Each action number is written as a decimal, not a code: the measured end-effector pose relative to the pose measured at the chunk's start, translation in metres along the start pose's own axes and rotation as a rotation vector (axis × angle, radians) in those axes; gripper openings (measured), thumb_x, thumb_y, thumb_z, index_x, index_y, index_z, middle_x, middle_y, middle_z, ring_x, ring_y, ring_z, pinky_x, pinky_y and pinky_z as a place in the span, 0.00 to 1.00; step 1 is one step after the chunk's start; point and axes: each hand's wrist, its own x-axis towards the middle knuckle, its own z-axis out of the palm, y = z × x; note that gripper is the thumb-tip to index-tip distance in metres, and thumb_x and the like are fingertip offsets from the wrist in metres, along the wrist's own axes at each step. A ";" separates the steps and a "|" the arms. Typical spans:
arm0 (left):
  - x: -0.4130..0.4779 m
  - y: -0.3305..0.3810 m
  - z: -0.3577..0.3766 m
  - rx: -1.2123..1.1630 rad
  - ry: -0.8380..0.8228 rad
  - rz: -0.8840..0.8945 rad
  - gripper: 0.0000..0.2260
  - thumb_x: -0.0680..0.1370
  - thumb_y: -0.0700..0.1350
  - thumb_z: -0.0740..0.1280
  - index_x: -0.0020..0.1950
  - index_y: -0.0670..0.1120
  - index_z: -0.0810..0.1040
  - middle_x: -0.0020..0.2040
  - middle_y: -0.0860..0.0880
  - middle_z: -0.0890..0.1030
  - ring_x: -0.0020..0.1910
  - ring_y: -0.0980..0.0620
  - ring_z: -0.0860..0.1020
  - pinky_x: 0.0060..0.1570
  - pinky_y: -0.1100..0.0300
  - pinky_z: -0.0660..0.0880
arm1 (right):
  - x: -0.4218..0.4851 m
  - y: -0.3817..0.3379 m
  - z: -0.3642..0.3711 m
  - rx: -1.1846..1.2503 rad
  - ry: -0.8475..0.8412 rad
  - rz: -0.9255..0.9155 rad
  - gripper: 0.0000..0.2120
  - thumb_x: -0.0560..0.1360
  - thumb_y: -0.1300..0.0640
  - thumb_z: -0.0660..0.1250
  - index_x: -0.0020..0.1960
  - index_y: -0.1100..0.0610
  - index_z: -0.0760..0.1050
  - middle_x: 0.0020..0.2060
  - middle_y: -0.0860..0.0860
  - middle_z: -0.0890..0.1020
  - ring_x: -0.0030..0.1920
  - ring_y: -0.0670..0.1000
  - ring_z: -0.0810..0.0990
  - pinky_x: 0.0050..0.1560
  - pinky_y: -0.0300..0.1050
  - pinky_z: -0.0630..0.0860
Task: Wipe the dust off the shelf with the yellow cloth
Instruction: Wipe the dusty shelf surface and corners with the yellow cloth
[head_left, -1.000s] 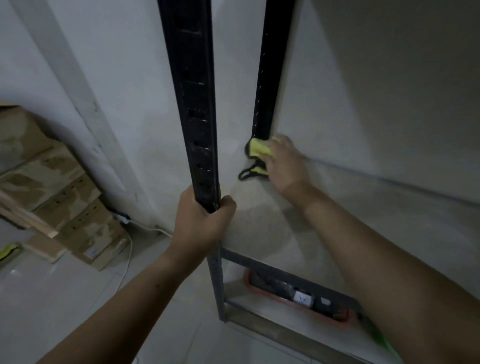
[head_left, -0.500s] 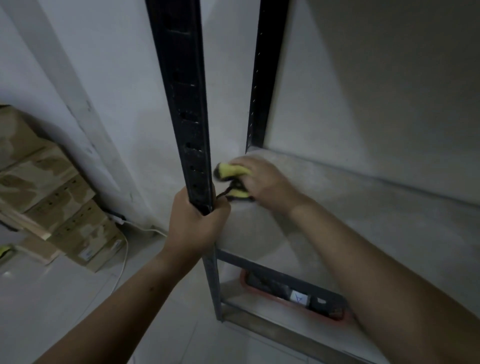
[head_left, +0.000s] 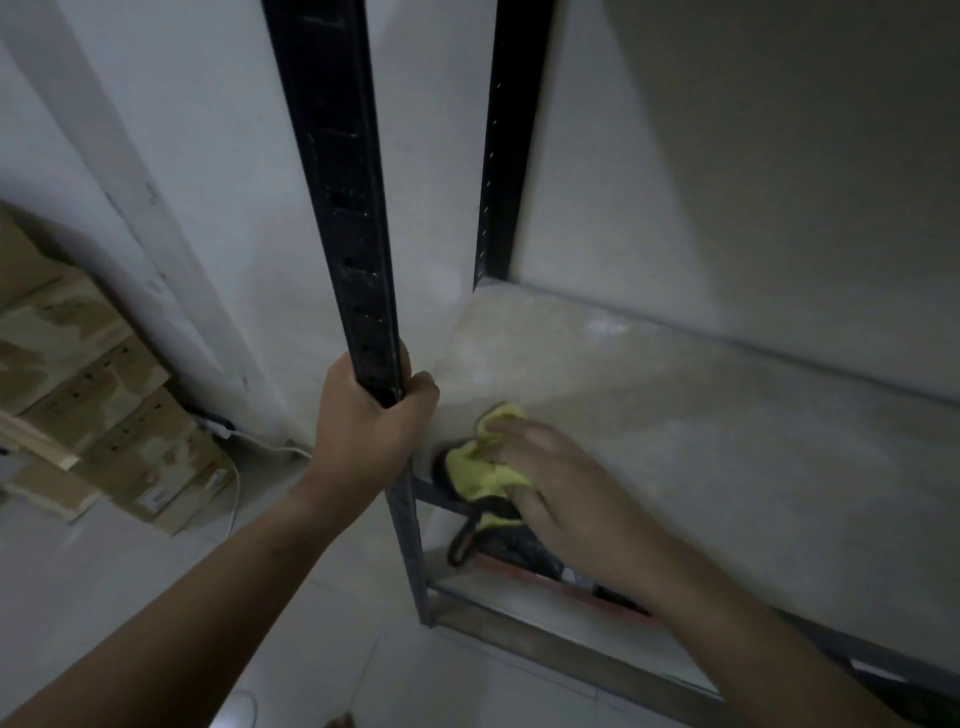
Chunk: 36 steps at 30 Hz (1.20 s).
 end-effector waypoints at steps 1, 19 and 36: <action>0.000 0.000 0.000 -0.001 0.001 -0.004 0.16 0.71 0.42 0.65 0.32 0.58 0.62 0.30 0.54 0.62 0.29 0.55 0.61 0.35 0.57 0.60 | -0.005 0.001 -0.006 0.092 0.033 -0.002 0.22 0.72 0.68 0.61 0.64 0.56 0.75 0.67 0.53 0.73 0.70 0.49 0.70 0.72 0.38 0.62; -0.001 0.000 0.000 -0.039 -0.019 0.044 0.16 0.71 0.42 0.64 0.33 0.59 0.61 0.31 0.56 0.61 0.29 0.58 0.61 0.32 0.66 0.61 | -0.035 -0.032 0.008 0.085 0.238 0.217 0.22 0.76 0.60 0.62 0.69 0.45 0.71 0.68 0.47 0.73 0.67 0.51 0.72 0.66 0.46 0.71; -0.002 -0.001 0.002 0.003 0.030 0.033 0.11 0.71 0.42 0.64 0.36 0.49 0.61 0.30 0.55 0.63 0.29 0.56 0.64 0.30 0.64 0.63 | -0.005 -0.004 -0.004 -0.044 0.151 0.102 0.16 0.72 0.56 0.63 0.59 0.50 0.78 0.57 0.50 0.76 0.58 0.51 0.69 0.62 0.45 0.68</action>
